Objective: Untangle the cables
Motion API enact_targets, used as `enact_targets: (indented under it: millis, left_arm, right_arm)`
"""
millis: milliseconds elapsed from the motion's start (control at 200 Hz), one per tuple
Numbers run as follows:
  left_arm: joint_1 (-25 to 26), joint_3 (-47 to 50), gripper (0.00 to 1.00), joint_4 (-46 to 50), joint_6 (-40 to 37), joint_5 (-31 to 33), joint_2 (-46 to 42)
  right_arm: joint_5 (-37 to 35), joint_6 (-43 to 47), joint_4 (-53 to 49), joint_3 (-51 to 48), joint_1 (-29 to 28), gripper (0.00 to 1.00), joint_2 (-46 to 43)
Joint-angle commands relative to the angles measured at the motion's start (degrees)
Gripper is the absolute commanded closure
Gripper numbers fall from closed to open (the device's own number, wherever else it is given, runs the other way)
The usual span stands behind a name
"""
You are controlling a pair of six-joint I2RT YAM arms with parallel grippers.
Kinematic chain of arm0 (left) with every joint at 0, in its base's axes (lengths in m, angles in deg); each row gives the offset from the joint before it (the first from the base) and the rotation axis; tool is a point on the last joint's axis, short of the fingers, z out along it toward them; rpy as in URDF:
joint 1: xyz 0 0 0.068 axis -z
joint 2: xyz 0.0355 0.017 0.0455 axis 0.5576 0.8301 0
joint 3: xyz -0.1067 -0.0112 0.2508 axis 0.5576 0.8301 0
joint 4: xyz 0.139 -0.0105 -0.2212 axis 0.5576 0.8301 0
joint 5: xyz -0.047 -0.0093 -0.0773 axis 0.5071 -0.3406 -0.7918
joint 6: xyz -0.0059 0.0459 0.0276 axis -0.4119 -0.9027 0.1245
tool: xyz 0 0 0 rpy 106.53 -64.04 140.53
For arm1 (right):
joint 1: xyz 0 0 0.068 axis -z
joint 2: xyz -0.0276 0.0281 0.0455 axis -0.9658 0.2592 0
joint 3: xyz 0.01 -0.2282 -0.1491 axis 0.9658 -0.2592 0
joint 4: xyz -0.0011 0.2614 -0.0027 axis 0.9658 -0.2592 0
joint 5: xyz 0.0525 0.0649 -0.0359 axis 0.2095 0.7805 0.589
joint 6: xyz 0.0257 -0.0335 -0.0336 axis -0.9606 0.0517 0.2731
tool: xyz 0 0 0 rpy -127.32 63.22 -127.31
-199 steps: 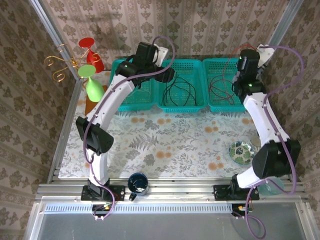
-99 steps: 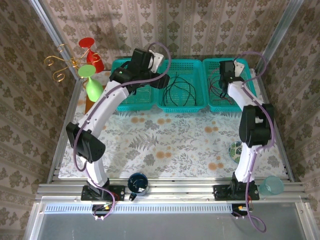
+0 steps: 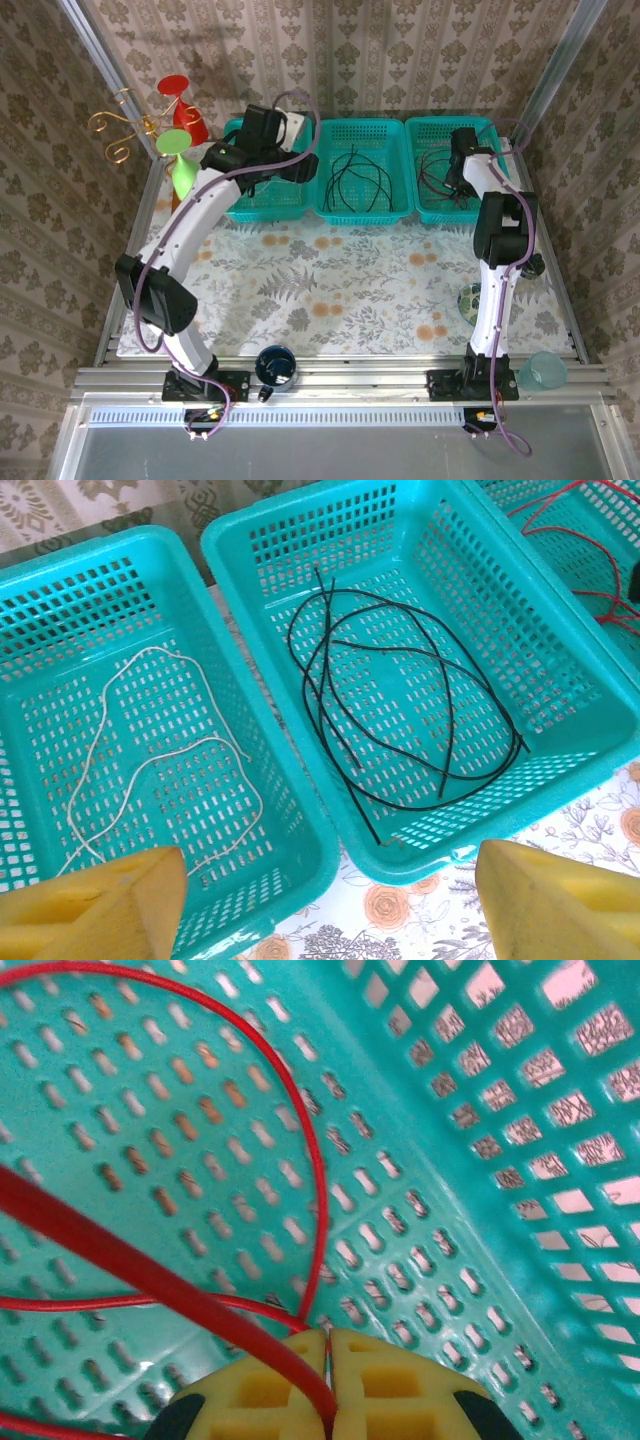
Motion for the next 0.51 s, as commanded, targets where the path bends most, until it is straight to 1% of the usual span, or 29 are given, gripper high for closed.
enact_targets:
  millis: [0, 70, 75, 80, 145, 220, 275, 390, 400, 420, 500]
  left_arm:
    - [-1.25, -0.19, 0.23, 3.72, 1.55, 1.50, -1.69]
    - [-1.83, -0.50, 0.23, 5.65, 1.66, 2.39, -1.24]
    - [-1.89, -0.52, 0.23, 5.73, 1.55, 2.47, -1.19]
    - [-1.91, -0.53, 0.23, 5.82, 1.55, 2.55, -1.12]
    - [-2.46, -1.18, 0.23, 7.72, 1.17, 4.15, -0.12]
    - [-2.89, -2.44, 0.23, 10.30, 0.71, 6.87, 1.65]
    - [-3.23, -3.24, 0.22, 11.92, 0.30, 9.39, 3.15]
    - [-3.44, -4.37, 0.17, 14.58, -0.76, 13.44, 5.97]
    - [-4.75, -4.53, 0.17, 14.82, -0.88, 13.75, 6.11]
    - [-5.39, -4.72, 0.16, 15.22, -1.18, 14.32, 6.72]
    - [-6.53, -5.94, 0.12, 17.23, -2.89, 17.56, 9.09]
  right_arm:
    - [1.49, 2.11, -4.28, 1.13, -0.03, 0.69, -0.90]
    - [2.51, 3.64, -3.15, -0.12, -0.03, 0.50, -3.84]
    - [2.63, 3.77, -3.03, -0.38, -0.07, 0.47, -4.29]
    - [2.63, 3.77, -3.03, -0.38, -0.07, 0.47, -4.29]
    - [2.41, 4.65, -2.42, -1.82, -0.03, 0.32, -7.65]
    - [2.22, 4.77, -1.26, -4.40, -0.04, 0.20, -12.28]
    - [3.49, 4.84, 0.26, -6.93, -0.03, 0.10, -16.05]
    - [5.91, 4.37, 0.56, -8.98, -0.03, 0.02, -20.72]
    - [6.12, 4.37, 0.44, -9.14, -0.03, 0.01, -21.06]
    - [6.50, 4.17, 0.31, -9.27, -0.09, 0.00, -21.72]
    - [8.14, 3.59, 0.88, -11.21, -0.13, 0.00, -24.22]
